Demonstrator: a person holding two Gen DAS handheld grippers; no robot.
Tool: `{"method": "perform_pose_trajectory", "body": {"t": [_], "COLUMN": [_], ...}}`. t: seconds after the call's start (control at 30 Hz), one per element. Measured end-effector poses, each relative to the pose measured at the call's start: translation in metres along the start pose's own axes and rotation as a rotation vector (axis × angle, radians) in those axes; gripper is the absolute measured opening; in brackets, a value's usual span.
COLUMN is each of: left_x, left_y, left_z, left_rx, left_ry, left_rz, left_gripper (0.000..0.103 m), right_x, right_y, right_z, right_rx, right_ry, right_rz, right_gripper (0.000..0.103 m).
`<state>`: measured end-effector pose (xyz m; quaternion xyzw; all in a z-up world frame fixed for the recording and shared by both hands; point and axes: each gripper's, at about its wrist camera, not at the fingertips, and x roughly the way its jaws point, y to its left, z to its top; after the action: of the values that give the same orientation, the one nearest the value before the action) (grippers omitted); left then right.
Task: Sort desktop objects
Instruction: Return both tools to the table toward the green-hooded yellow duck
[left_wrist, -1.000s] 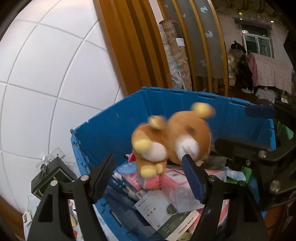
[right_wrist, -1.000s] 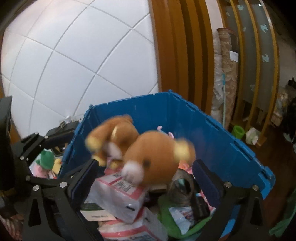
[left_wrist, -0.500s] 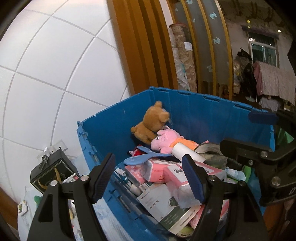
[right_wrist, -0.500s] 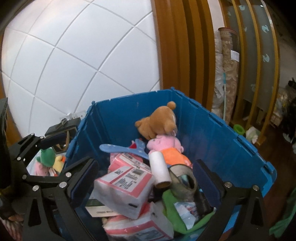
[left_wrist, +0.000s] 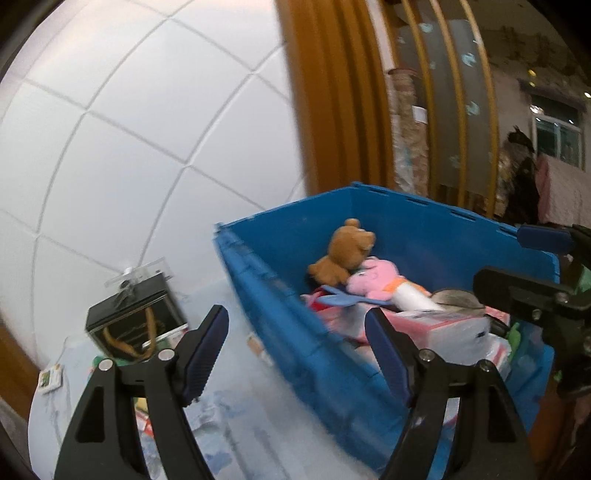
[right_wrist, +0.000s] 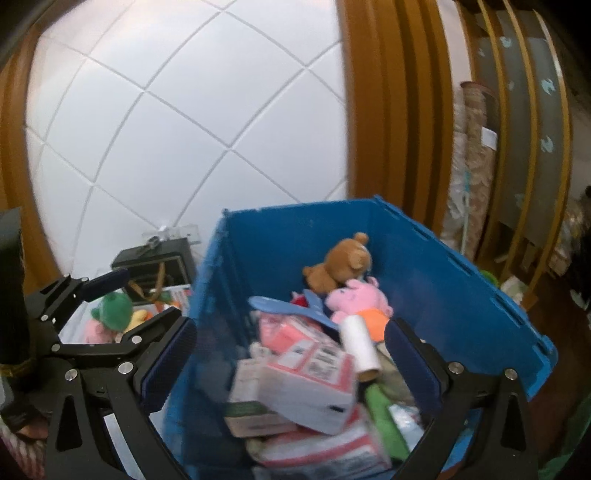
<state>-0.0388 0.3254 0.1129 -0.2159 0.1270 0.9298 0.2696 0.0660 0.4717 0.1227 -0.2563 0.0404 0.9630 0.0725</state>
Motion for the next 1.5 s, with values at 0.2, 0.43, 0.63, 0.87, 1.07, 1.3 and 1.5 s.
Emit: {"method": "perform_pose_trajectory", "body": {"t": [0.2, 0.43, 0.63, 0.87, 1.07, 1.3, 1.5], "left_x": [-0.014, -0.024, -0.024, -0.012, 0.012, 0.07, 0.137], "left_y": [0.055, 0.12, 0.172, 0.231, 0.281, 0.343, 0.397], "left_z": [-0.021, -0.052, -0.086, -0.119, -0.135, -0.141, -0.135], "left_rx": [-0.062, -0.133, -0.187, -0.26, -0.334, -0.4, -0.43], "left_ry": [0.007, 0.04, 0.105, 0.189, 0.242, 0.302, 0.343], "left_rz": [0.075, 0.171, 0.26, 0.351, 0.398, 0.43, 0.461], "left_gripper": [0.076, 0.076, 0.076, 0.076, 0.076, 0.076, 0.076], "right_x": [0.006, 0.018, 0.048, 0.09, 0.131, 0.197, 0.269], "right_y": [0.056, 0.124, 0.169, 0.206, 0.224, 0.237, 0.253], "right_z": [0.006, 0.009, 0.0, -0.015, -0.018, -0.021, -0.028], "right_rx": [-0.056, -0.123, -0.15, -0.165, -0.171, -0.178, -0.131], "right_ry": [-0.016, -0.023, 0.032, 0.117, 0.183, 0.268, 0.356], "right_rz": [0.063, 0.153, 0.214, 0.259, 0.275, 0.266, 0.247], "right_gripper": [0.103, 0.103, 0.103, 0.103, 0.103, 0.103, 0.103]}}
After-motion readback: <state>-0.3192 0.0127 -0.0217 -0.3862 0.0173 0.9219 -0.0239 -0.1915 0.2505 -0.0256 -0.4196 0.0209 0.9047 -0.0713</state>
